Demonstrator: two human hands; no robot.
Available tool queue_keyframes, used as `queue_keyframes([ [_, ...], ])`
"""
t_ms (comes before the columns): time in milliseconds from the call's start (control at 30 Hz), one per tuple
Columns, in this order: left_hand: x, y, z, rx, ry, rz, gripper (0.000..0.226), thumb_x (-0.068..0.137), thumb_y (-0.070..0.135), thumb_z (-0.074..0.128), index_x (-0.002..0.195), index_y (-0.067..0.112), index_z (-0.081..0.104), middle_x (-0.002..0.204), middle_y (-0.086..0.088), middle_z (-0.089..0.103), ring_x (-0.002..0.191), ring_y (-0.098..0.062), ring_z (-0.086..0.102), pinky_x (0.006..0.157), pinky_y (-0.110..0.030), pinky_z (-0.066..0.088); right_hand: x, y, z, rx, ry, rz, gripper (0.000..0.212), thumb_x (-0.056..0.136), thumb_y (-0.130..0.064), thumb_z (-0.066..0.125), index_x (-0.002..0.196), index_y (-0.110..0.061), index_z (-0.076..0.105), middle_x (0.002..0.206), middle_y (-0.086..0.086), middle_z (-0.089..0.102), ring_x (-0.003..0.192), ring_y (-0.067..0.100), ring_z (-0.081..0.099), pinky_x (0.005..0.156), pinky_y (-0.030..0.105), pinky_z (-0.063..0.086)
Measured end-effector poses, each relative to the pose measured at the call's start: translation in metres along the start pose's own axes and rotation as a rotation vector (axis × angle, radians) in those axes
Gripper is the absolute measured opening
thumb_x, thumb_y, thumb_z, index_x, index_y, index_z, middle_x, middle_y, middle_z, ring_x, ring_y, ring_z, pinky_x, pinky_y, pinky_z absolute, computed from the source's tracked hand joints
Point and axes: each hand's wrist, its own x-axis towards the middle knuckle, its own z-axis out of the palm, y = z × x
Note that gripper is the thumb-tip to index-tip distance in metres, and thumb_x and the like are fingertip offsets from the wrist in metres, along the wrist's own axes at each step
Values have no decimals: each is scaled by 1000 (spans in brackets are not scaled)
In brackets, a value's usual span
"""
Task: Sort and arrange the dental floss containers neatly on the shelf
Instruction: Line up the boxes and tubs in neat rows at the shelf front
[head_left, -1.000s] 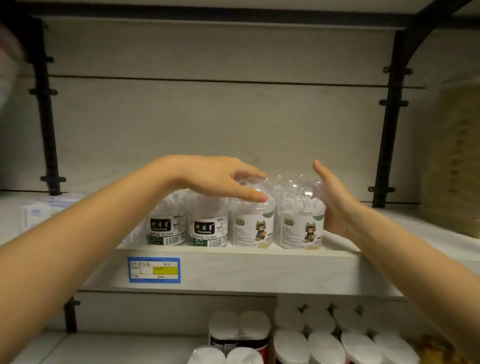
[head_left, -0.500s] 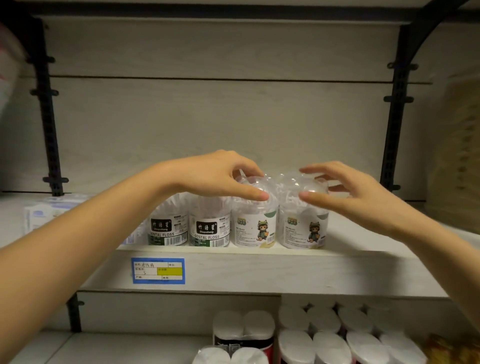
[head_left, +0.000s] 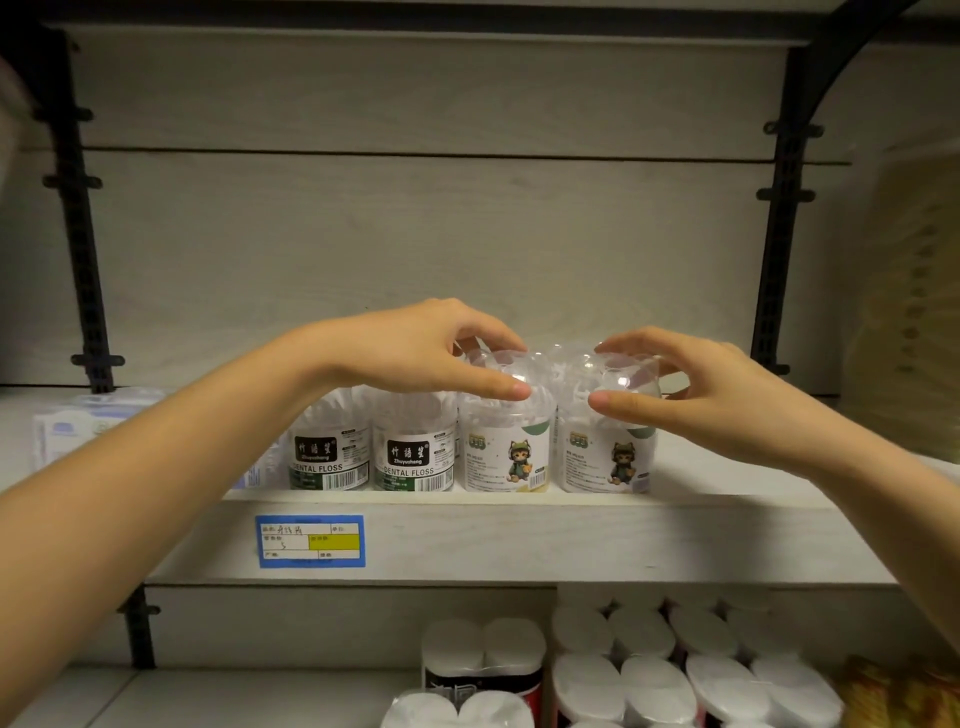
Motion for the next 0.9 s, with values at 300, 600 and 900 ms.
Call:
queue_keyframes([
  [300,0,-2,-4,-31,-36,11,56,77,56,53,128,33,54,121,21,57,107,6,53,91,-13,42,1,-1,-6,20,-36,7,66,70,-68,41,127,-36,47,113,-25,49,99,-7,50,78,13,40],
  [600,49,-16,-20,59,-44,-121,45,93,36,50,134,18,50,137,3,52,122,-10,48,99,-20,34,66,27,-23,80,-204,124,37,93,-32,49,130,-30,50,137,-8,51,116,7,49,94,23,39],
  [900,65,-22,-18,93,-202,-158,42,89,30,59,130,29,52,134,-2,54,113,-15,54,98,-26,38,80,29,-17,111,-421,221,41,91,-34,51,132,-31,49,132,-8,54,116,13,54,82,23,50],
])
